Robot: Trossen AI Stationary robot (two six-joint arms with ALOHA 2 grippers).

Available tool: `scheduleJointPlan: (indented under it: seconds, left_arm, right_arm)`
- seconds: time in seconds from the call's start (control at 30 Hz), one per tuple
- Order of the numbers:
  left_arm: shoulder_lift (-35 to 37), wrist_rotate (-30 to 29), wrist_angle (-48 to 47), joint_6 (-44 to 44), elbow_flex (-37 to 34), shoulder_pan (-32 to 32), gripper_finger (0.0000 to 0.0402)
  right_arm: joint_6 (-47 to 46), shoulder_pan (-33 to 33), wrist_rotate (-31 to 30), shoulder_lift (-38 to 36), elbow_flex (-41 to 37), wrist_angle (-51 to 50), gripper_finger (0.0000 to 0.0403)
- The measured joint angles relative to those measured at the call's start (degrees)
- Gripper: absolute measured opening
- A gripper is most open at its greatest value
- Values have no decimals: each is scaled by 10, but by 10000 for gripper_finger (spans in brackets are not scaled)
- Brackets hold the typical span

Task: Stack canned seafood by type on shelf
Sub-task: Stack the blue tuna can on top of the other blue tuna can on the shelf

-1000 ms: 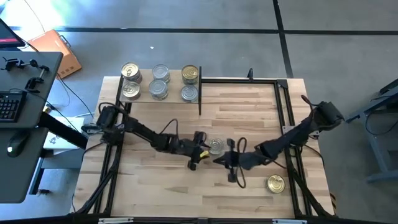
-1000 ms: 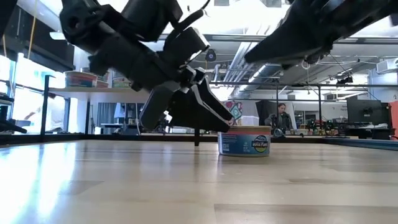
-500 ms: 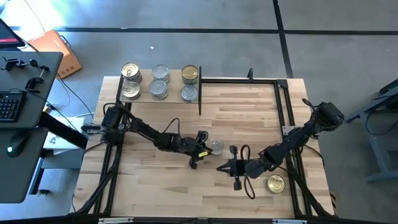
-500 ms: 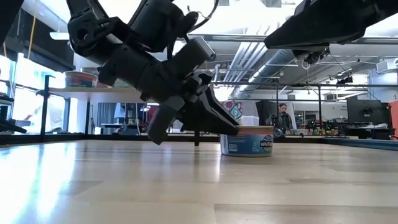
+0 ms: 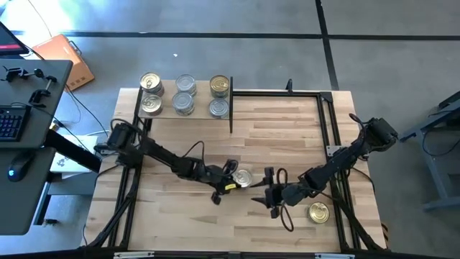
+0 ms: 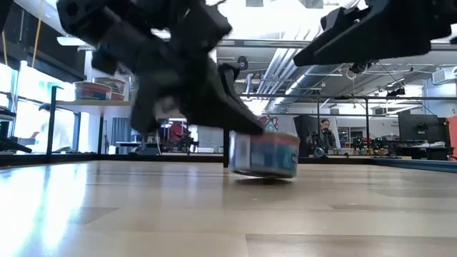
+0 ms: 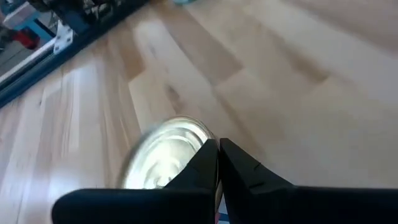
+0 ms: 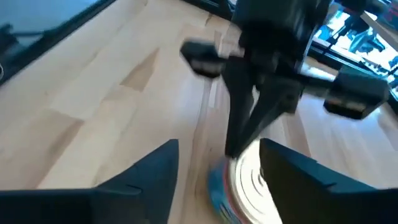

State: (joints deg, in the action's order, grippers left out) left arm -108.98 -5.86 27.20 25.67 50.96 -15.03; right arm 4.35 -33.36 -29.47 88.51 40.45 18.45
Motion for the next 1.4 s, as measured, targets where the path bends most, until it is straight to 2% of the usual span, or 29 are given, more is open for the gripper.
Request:
scheduleJointPlan:
  seconds: [0.13,0.27,0.4,0.53,0.77,0.97,1.1,1.23,1.4]
  left_arm:
    - [31,10,-38,-20,0,-4,1]
    - [52,15,-50,-30,0,-5,0]
    - [55,38,-50,-45,-2,-5,0]
    - [55,43,-5,-67,-32,-2,0]
    - [55,56,132,-117,-105,10,0]
    - [55,77,223,-146,-151,24,0]
    - [55,84,238,-151,-160,31,0]
    - [55,84,238,-151,-161,30,0]
    - [55,84,234,-150,-161,30,0]
  right_arm:
    - [39,0,4,8,0,-7,238]
    - [89,0,1,43,0,-1,248]
    - [140,0,-65,86,0,22,249]
    - [166,0,-126,120,0,50,249]
    - [144,16,-115,166,0,85,249]
    - [201,36,-106,201,18,125,249]
    - [212,57,-105,221,54,123,249]
    - [212,73,-79,231,82,111,249]
    - [161,79,-84,233,98,58,242]
